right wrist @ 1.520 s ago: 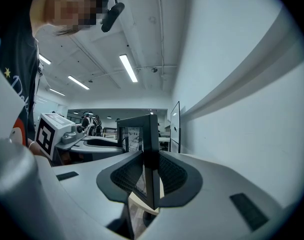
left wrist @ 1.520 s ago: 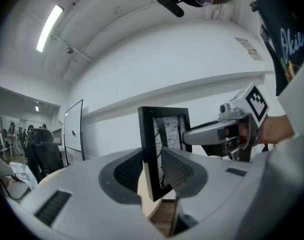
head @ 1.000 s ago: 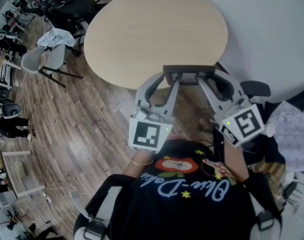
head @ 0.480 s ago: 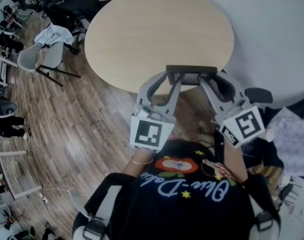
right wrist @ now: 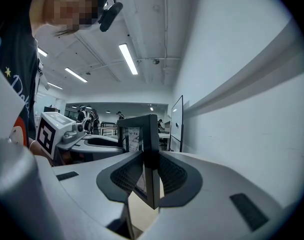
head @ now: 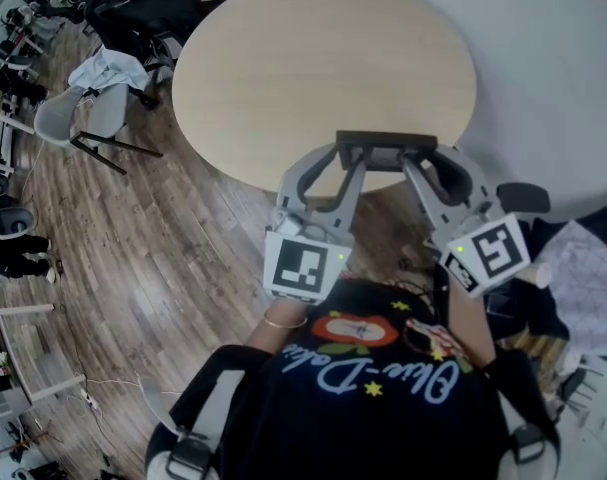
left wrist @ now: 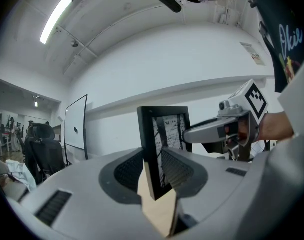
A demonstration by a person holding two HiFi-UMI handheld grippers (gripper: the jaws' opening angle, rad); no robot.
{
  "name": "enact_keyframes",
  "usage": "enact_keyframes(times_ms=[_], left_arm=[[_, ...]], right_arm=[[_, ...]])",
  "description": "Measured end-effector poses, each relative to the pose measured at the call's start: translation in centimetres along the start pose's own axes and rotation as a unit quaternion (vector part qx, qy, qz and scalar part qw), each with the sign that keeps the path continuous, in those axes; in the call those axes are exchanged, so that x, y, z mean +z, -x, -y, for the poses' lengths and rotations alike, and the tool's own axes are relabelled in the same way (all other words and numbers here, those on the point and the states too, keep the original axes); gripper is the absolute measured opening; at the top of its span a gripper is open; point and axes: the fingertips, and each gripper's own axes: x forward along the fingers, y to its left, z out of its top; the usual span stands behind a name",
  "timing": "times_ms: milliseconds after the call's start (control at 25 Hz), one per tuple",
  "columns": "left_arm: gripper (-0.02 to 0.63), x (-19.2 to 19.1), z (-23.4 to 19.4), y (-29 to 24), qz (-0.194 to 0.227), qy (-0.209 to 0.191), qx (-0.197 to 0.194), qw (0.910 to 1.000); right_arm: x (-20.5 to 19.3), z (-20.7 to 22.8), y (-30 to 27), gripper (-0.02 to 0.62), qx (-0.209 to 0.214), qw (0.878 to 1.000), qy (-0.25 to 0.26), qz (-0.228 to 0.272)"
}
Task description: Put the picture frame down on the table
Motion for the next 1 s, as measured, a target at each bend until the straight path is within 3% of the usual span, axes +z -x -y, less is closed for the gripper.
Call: enact_keyframes(times_ms=[440,1000], left_arm=[[0.097,-0.5,1.6,-2.7,-0.002,0.007,-0.023,0.9997],[0.096,-0.8,0.1,-9.9,-0.024,-0.001,0.010,0.9997]], right_arm=[[-1.1,2.7,1.0,0.069,-0.027,0.999,-0.014,-0.008],[-1.5,9.8,-2.3,0.069,0.011,1.000,-0.019,-0.003]])
